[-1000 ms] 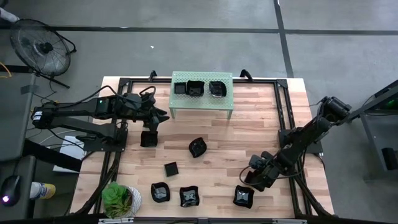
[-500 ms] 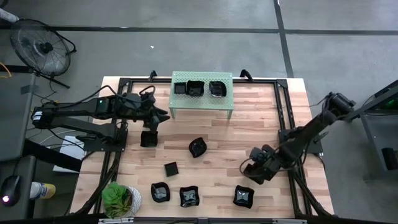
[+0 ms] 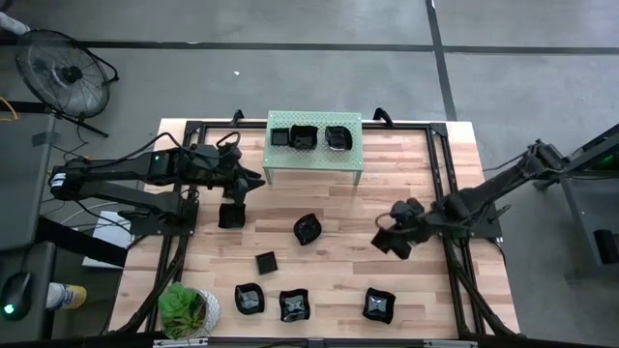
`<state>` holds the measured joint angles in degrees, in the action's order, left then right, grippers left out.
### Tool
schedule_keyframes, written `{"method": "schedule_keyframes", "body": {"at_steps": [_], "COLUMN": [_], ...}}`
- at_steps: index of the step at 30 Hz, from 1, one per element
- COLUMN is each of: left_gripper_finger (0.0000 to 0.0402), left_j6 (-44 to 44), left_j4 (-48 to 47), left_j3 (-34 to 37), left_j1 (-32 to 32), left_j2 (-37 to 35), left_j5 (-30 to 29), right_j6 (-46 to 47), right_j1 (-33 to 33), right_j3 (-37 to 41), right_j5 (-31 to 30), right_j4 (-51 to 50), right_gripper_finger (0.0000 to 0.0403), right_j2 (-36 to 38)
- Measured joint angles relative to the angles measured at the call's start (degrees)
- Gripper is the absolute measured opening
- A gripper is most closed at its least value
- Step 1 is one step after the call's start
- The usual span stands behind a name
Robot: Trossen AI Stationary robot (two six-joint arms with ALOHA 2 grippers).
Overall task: Pick & Place Mini shaped plates
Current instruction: Stack the square shaped plate on top of the square shaped plate on the shelf
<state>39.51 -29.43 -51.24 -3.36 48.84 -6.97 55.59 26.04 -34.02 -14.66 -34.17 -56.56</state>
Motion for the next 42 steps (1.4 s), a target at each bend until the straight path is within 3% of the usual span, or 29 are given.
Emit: {"method": "schedule_keyframes", "body": {"at_steps": [7, 22, 32, 39, 42], "left_gripper_finger": [0.0156, 0.0156, 0.0156, 0.0156, 0.0156], "left_j6": [-0.2, -1.4, -6.3, -7.9, -10.6], "left_j4": [3.4, 3.5, 4.2, 7.1, 10.3], "left_j3": [0.0, 0.0, 0.0, 0.0, 0.0], "left_j1": [0.0, 0.0, 0.0, 0.0, 0.0], "left_j2": [0.0, 0.0, 0.0, 0.0, 0.0], "left_j5": [0.0, -0.2, -2.8, -10.7, -14.7], "right_j6": [-7.6, -16.1, -18.1, -19.9, -23.8], "right_j1": [-7.2, -23.8, -34.1, -37.6, -37.5], "right_j3": [-2.3, -19.3, -33.3, -42.1, -45.1], "right_j5": [0.1, -2.1, 1.1, 3.0, -1.4], "right_j4": [-0.5, -2.4, -2.0, -1.7, 1.3], "right_gripper_finger": [0.0000, 0.0000, 0.0000, 0.0000, 0.0000], "right_j2": [5.0, 3.6, -9.3, -20.2, -23.9]}}
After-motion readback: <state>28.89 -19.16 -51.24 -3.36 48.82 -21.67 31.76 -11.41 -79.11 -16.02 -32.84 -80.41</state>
